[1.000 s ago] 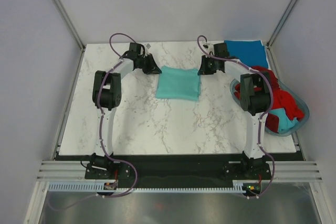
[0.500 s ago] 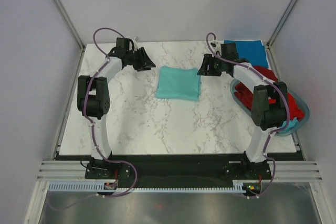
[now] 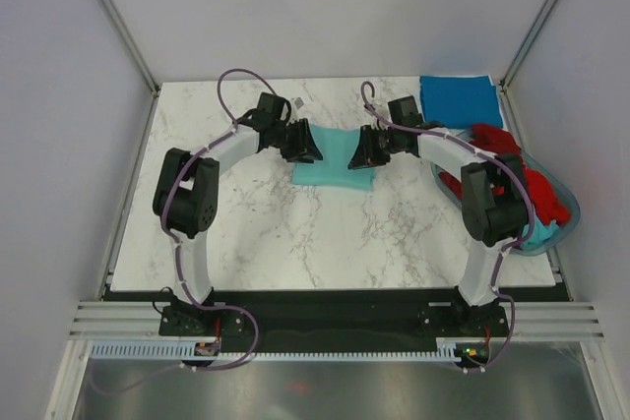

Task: Fold and stack the t-shirts
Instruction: Fold the tshirt, then neatly place the folded tshirt to the corner

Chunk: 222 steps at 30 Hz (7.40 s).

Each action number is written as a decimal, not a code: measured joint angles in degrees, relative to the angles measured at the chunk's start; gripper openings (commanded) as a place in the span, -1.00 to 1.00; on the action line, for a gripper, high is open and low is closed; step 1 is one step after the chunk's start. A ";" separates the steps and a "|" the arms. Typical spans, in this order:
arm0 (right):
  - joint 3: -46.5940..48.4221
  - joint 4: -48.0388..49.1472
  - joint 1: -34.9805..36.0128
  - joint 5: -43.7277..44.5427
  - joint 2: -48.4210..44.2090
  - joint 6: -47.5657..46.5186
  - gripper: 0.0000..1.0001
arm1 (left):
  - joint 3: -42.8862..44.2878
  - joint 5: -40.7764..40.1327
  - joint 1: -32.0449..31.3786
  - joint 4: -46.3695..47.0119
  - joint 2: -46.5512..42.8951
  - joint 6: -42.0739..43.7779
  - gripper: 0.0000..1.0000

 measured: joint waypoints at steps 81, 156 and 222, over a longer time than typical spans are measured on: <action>18.95 1.79 -5.90 14.27 11.72 3.41 0.24 | 13.20 4.94 9.07 -0.22 5.81 -0.11 -0.10; 35.58 -12.52 -6.67 4.00 29.14 -19.12 -1.00 | -25.22 9.20 6.05 1.81 -24.59 -6.16 -0.07; 55.80 13.84 -24.59 46.71 33.79 -66.12 -1.00 | -25.05 18.45 6.27 -1.73 -32.59 -1.77 -0.10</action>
